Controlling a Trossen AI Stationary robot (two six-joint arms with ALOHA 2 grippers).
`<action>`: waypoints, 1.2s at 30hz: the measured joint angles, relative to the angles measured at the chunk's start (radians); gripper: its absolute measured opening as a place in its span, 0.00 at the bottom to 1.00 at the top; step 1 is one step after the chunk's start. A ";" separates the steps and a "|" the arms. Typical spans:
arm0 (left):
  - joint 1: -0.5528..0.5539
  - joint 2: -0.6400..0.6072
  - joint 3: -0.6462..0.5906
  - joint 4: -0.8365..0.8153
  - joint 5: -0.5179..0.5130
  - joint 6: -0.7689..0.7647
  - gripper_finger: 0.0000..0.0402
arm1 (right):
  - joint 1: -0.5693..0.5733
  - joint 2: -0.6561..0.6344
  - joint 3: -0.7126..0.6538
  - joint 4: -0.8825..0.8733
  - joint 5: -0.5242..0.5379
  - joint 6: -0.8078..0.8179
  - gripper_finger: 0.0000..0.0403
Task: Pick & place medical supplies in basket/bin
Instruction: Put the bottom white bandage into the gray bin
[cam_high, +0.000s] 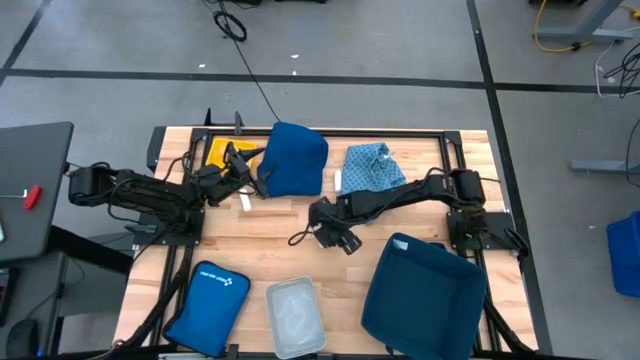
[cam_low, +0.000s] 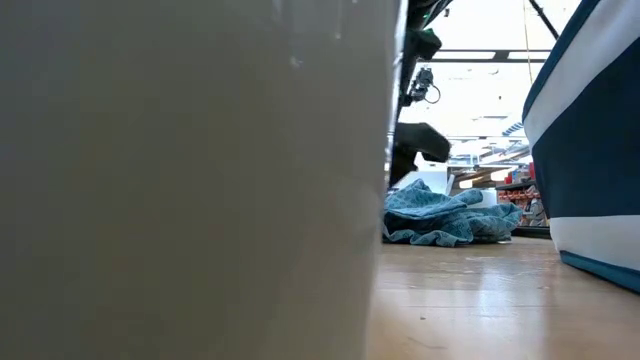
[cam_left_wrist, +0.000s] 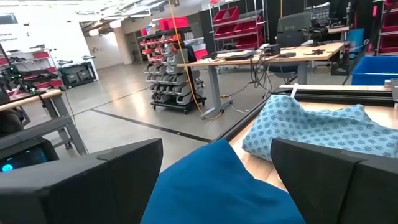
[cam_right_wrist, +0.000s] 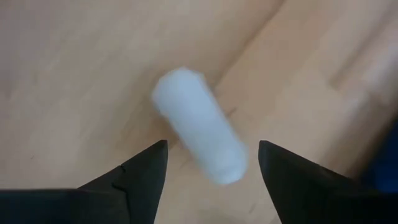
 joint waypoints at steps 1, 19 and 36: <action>0.000 0.000 0.000 -0.002 0.000 0.000 0.75 | 0.000 0.016 0.016 -0.008 0.000 -0.009 0.65; 0.000 0.000 0.000 -0.039 -0.001 -0.011 0.75 | 0.011 0.087 0.036 0.057 -0.016 -0.062 0.44; 0.001 0.001 0.000 -0.084 -0.038 -0.014 0.75 | 0.054 0.086 0.032 0.101 0.097 -0.024 0.03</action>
